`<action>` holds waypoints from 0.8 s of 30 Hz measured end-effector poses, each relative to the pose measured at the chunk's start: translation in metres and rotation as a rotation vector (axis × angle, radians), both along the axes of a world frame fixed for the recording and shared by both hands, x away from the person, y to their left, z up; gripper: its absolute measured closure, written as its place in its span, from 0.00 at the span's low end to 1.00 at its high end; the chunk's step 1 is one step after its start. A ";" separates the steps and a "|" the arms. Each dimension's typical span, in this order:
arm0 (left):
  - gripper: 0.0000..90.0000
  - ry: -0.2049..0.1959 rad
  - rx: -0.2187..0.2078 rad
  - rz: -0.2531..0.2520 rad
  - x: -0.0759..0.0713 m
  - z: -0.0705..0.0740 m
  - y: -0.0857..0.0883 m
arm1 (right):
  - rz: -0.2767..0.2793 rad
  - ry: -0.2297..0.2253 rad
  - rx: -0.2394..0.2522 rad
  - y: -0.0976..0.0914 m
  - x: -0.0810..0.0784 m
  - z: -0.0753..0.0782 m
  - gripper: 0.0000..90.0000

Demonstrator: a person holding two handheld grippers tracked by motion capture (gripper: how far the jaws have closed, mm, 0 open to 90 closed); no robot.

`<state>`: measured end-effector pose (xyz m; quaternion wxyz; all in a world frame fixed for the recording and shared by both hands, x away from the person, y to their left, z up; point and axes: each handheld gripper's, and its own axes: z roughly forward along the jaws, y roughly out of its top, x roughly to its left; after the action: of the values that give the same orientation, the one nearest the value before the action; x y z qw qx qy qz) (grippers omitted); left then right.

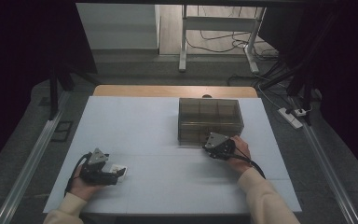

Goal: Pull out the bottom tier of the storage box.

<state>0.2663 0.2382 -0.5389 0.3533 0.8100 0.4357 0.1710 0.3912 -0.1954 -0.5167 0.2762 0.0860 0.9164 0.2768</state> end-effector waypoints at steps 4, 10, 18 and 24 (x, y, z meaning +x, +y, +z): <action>0.11 0.000 0.000 0.000 0.000 0.000 0.000 | 0.001 0.012 0.005 0.000 -0.001 0.004 0.68; 0.11 0.000 0.000 0.001 0.000 0.000 0.000 | 0.004 0.023 -0.003 0.000 -0.001 0.005 0.68; 0.11 -0.001 0.003 -0.001 0.000 0.000 0.000 | 0.005 0.040 0.003 -0.001 -0.003 0.008 0.68; 0.11 -0.002 0.003 -0.002 0.000 0.000 0.000 | 0.012 0.049 0.002 -0.001 -0.004 0.009 0.69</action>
<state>0.2660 0.2383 -0.5390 0.3527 0.8107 0.4345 0.1720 0.3871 -0.1964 -0.5081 0.2519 0.0874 0.9231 0.2772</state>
